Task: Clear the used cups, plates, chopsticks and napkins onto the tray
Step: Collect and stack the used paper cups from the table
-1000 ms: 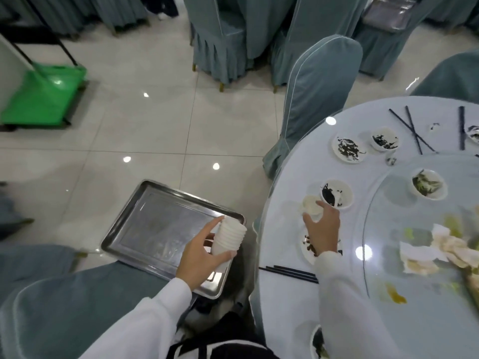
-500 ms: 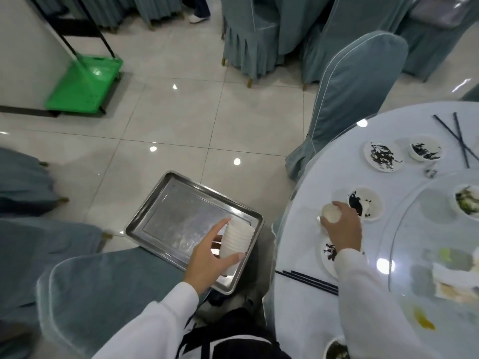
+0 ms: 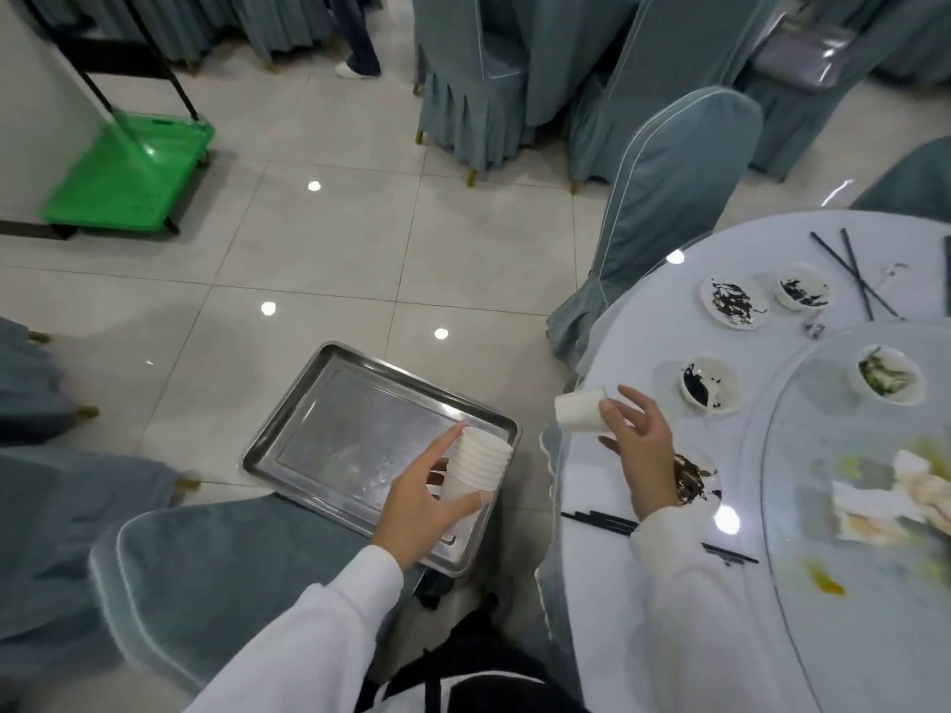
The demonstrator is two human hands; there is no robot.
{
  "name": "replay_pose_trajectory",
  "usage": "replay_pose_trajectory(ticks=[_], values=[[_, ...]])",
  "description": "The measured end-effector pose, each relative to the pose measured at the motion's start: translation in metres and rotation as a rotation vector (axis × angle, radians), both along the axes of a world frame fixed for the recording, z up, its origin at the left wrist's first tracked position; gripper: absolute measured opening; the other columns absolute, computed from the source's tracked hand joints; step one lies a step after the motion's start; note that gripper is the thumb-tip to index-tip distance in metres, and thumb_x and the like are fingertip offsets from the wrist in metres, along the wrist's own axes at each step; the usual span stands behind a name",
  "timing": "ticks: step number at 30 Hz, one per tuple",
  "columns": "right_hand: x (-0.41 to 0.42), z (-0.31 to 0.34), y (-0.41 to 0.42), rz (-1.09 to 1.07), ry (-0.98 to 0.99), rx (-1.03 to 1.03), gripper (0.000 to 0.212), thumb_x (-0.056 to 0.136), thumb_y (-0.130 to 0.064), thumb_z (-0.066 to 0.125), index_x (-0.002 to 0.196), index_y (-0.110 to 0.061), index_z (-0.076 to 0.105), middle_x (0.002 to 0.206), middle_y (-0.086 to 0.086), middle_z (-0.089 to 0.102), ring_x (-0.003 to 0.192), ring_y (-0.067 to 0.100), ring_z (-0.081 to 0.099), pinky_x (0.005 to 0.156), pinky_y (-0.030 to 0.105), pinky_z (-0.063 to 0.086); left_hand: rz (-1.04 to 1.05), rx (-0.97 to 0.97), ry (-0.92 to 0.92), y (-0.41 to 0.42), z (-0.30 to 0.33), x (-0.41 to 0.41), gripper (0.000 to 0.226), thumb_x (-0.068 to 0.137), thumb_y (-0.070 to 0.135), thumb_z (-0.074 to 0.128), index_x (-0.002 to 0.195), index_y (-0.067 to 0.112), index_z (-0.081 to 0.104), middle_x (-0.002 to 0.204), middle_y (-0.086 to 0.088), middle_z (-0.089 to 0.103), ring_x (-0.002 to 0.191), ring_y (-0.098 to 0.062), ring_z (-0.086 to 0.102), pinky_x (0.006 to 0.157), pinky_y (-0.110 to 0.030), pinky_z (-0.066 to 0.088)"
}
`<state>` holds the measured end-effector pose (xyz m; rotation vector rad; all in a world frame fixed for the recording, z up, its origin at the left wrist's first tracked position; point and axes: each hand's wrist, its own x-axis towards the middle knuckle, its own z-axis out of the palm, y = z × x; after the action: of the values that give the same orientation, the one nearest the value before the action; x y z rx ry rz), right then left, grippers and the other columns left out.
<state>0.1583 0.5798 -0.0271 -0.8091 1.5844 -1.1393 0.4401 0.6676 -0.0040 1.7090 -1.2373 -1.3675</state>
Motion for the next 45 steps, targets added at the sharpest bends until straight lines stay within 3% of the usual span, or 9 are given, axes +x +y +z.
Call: replay_pose_trajectory(ticks=[10,13,17,20,22,25,32,41,45], values=[[0.11,0.037,0.093,-0.063,-0.11,-0.077,0.034,0.094,-0.034,0.077,0.128,-0.035,0.069,0.117,-0.008,0.078,0.109,0.011,0.073,0.086,0.033,0.063,-0.136,-0.062,0.078,0.039,0.0,0.052,0.091,0.079,0.033,0.091,0.15,0.059,0.041,0.133,0.015,0.063,0.117,-0.01,0.061,0.094,-0.033,0.06],[0.141,0.043,0.123,-0.067,-0.101,-0.105,0.039,0.085,-0.045,0.081,0.123,-0.039,0.071,0.12,-0.001,0.078,0.113,0.017,0.073,0.084,0.029,0.06,-0.164,-0.07,0.061,0.056,-0.002,0.069,0.095,0.074,0.036,0.093,0.148,0.063,0.04,0.123,0.015,0.064,0.11,-0.008,0.062,0.09,-0.031,0.058],[0.168,0.047,0.155,-0.074,-0.093,-0.125,0.044,0.08,-0.043,0.085,0.121,-0.035,0.072,0.124,0.006,0.077,0.121,0.027,0.07,0.099,0.044,0.055,-0.223,-0.086,0.058,0.08,-0.005,0.092,0.096,0.072,0.04,0.093,0.148,0.06,0.038,0.117,0.019,0.061,0.107,-0.006,0.061,0.085,-0.027,0.056],[0.179,0.053,0.178,-0.037,-0.044,-0.124,0.046,0.08,-0.046,0.083,0.123,-0.038,0.071,0.125,0.001,0.077,0.119,0.02,0.071,0.096,0.039,0.057,-0.273,-0.089,0.061,0.092,-0.004,0.106,0.091,0.072,0.042,0.093,0.147,0.054,0.043,0.113,0.018,0.061,0.103,-0.006,0.062,0.079,-0.02,0.052],[0.182,0.056,0.191,-0.034,-0.015,-0.135,0.049,0.079,-0.047,0.083,0.125,-0.037,0.07,0.124,-0.001,0.077,0.117,0.02,0.072,0.092,0.036,0.057,-0.302,-0.093,0.066,0.098,-0.001,0.111,0.088,0.071,0.042,0.093,0.144,0.053,0.046,0.114,0.016,0.062,0.103,-0.005,0.062,0.081,-0.023,0.053],[0.182,0.061,0.203,-0.051,-0.021,-0.146,0.052,0.081,-0.044,0.085,0.129,-0.034,0.069,0.126,0.002,0.076,0.12,0.024,0.07,0.102,0.048,0.056,-0.352,-0.111,0.074,0.103,0.004,0.112,0.085,0.072,0.04,0.093,0.142,0.055,0.046,0.116,0.016,0.062,0.104,-0.002,0.06,0.082,-0.021,0.053],[0.179,0.064,0.213,0.029,0.038,-0.109,0.058,0.082,-0.049,0.088,0.136,-0.04,0.066,0.132,0.0,0.074,0.128,0.021,0.067,0.113,0.057,0.048,-0.415,-0.198,0.111,0.107,0.011,0.098,0.094,0.074,0.035,0.091,0.146,0.067,0.039,0.118,0.026,0.065,0.1,0.006,0.059,0.077,-0.007,0.05],[0.152,0.065,0.221,-0.04,0.155,-0.028,0.041,0.078,-0.05,0.089,0.115,-0.044,0.074,0.111,-0.008,0.078,0.107,0.01,0.073,0.093,0.03,0.059,-0.529,-0.205,0.11,0.101,0.008,0.063,0.089,0.075,0.043,0.088,0.141,0.074,0.038,0.118,0.032,0.061,0.102,0.009,0.058,0.074,-0.009,0.053],[0.143,0.067,0.216,-0.133,0.055,-0.015,0.033,0.086,-0.019,0.088,0.116,-0.021,0.074,0.108,0.006,0.079,0.099,0.015,0.074,0.087,0.028,0.061,-0.526,-0.207,0.104,0.09,0.006,0.043,0.088,0.071,0.039,0.092,0.137,0.073,0.046,0.112,0.024,0.068,0.093,0.001,0.063,0.079,-0.016,0.057]])
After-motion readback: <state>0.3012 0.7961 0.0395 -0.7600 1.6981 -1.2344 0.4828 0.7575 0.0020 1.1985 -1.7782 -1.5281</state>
